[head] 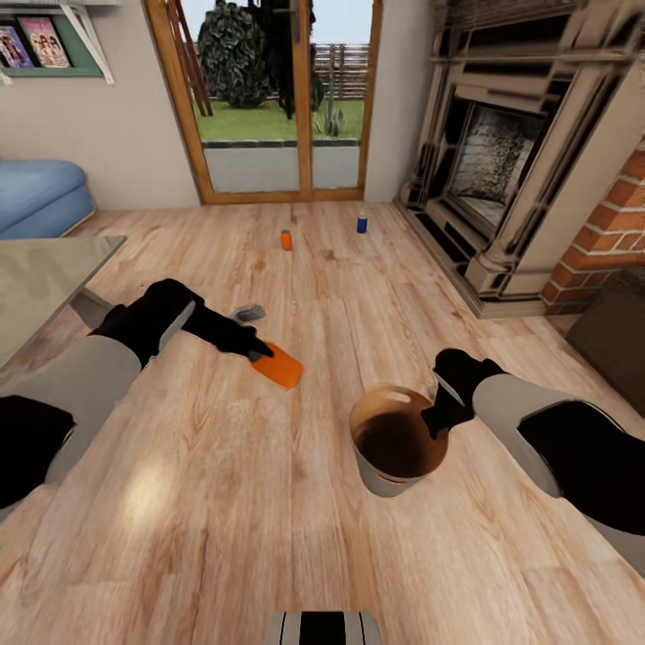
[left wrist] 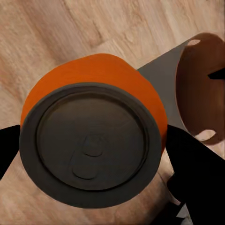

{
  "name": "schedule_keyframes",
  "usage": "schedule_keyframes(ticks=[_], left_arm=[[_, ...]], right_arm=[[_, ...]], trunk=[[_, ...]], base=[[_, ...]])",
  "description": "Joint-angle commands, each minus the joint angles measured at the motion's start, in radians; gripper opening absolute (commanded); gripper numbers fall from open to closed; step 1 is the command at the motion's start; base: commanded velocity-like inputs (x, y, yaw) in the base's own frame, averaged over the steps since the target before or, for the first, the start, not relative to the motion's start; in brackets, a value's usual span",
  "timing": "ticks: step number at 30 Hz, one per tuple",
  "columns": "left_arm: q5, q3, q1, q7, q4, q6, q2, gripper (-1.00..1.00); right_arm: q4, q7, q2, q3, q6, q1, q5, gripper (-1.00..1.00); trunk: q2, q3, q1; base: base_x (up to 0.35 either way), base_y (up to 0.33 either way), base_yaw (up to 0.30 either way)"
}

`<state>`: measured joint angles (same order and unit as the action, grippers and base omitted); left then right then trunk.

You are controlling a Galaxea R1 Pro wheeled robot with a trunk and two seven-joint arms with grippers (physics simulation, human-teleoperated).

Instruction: Put the three can of soda from the living room inside the tash can in the kitchen.

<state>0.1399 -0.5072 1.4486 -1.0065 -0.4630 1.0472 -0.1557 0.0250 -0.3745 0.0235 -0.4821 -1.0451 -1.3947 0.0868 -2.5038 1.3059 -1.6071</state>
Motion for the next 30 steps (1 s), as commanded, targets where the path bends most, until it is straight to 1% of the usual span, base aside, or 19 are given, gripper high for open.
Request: schedule_keyframes(ticks=[1,2,3,5,7,8,9,11,12,13,14,16,18,19,21,23,24,26,30], left_arm=[[-0.005,-0.018,0.019,-0.035,0.001,0.000,0.000,-1.00],[-0.006,-0.027,0.029,-0.048,0.001,0.000,0.000,-1.00],[-0.006,-0.050,0.049,-0.068,0.001,0.000,0.000,-1.00],[-0.005,-0.128,0.087,-0.109,0.002,0.000,-0.001,-1.00],[-0.005,-0.167,0.102,-0.144,0.002,0.000,-0.001,-1.00],[-0.005,-0.214,0.120,-0.212,0.001,0.000,-0.001,-1.00],[-0.006,-0.227,0.126,-0.234,0.001,0.000,-0.001,-1.00],[-0.006,-0.281,0.143,-0.294,0.000,0.000,0.002,-1.00],[-0.006,-0.296,0.146,-0.305,-0.001,0.000,0.004,-1.00],[-0.005,-0.326,0.149,-0.326,-0.001,0.000,0.008,-1.00],[-0.006,-0.340,0.151,-0.337,-0.001,0.000,0.011,-1.00],[-0.005,-0.389,0.154,-0.369,-0.002,0.000,0.037,-1.00],[-0.005,-0.404,0.155,-0.378,-0.001,0.000,0.058,-1.00],[-0.006,-0.417,0.155,-0.386,0.000,0.000,0.094,-1.00],[-0.006,-0.422,0.155,-0.389,0.001,0.000,0.119,-1.00],[-0.007,-0.429,0.156,-0.391,0.000,0.000,0.168,-1.00],[-0.007,-0.430,0.156,-0.390,0.000,0.000,0.183,-1.00],[-0.008,-0.431,0.156,-0.389,0.000,0.000,0.202,-1.00],[-0.008,-0.430,0.155,-0.369,0.000,0.000,0.222,-1.00]], right_arm=[[0.000,0.000,-0.009,0.016,-0.002,0.001,-0.013,-1.00],[0.000,0.000,-0.013,0.016,-0.002,0.003,-0.013,-1.00],[0.000,0.000,-0.019,0.016,-0.002,0.005,-0.013,-1.00],[0.000,0.000,-0.030,0.016,-0.002,0.008,-0.013,-1.00],[0.000,0.001,-0.035,0.016,-0.002,0.010,-0.012,-1.00],[-0.001,0.001,-0.043,0.016,-0.002,0.011,-0.012,-1.00],[-0.001,0.001,-0.046,0.016,-0.002,0.011,-0.012,-1.00],[-0.002,0.002,-0.060,0.016,-0.002,0.013,-0.012,-1.00],[-0.002,0.002,-0.064,0.016,-0.002,0.013,-0.012,-1.00],[-0.002,0.003,-0.073,0.016,-0.002,0.013,-0.011,-1.00],[-0.003,0.003,-0.077,0.016,-0.002,0.014,-0.011,-1.00],[-0.009,0.004,-0.091,0.016,-0.002,0.014,-0.010,-1.00],[-0.014,0.005,-0.097,0.016,-0.002,0.014,-0.010,-1.00],[-0.019,0.005,-0.109,0.016,-0.002,0.015,-0.010,-1.00],[-0.020,0.006,-0.115,0.015,-0.002,0.016,-0.010,-1.00],[-0.022,0.009,-0.133,0.015,-0.002,0.017,-0.011,-1.00],[-0.023,0.009,-0.139,0.015,-0.002,0.018,-0.011,-1.00],[-0.024,0.011,-0.145,0.014,-0.002,0.020,-0.012,-1.00],[-0.025,0.013,-0.160,0.014,-0.002,0.021,-0.012,-1.00]], trunk=[[0.000,-0.004,0.000],[0.001,-0.008,0.001],[0.001,-0.012,0.001],[0.001,-0.019,0.002],[0.002,-0.027,0.003],[0.002,-0.031,0.003],[0.002,-0.035,0.004],[0.003,-0.043,0.005],[0.003,-0.047,0.005],[0.003,-0.050,0.006],[0.003,-0.054,0.006],[0.004,-0.062,0.007],[0.018,-0.068,0.015],[0.025,-0.071,0.019],[0.039,-0.078,0.026],[0.039,-0.078,0.026],[0.039,-0.078,0.026],[0.039,-0.078,0.026],[0.039,-0.078,0.026]], base=[[0.000,0.000,0.000],[0.000,0.000,0.000],[0.000,0.000,0.000],[0.000,0.000,0.000],[0.000,0.000,0.000],[0.000,0.000,0.000],[0.000,0.000,0.000],[0.000,0.000,0.000],[0.000,0.000,0.000],[0.000,0.000,0.000],[0.000,0.000,0.000],[0.000,0.000,0.000],[0.000,0.000,0.000],[0.000,0.000,0.000],[0.000,0.000,0.000],[0.000,0.000,0.000],[0.000,0.000,0.000],[0.000,0.000,0.000],[0.000,0.000,0.000]])
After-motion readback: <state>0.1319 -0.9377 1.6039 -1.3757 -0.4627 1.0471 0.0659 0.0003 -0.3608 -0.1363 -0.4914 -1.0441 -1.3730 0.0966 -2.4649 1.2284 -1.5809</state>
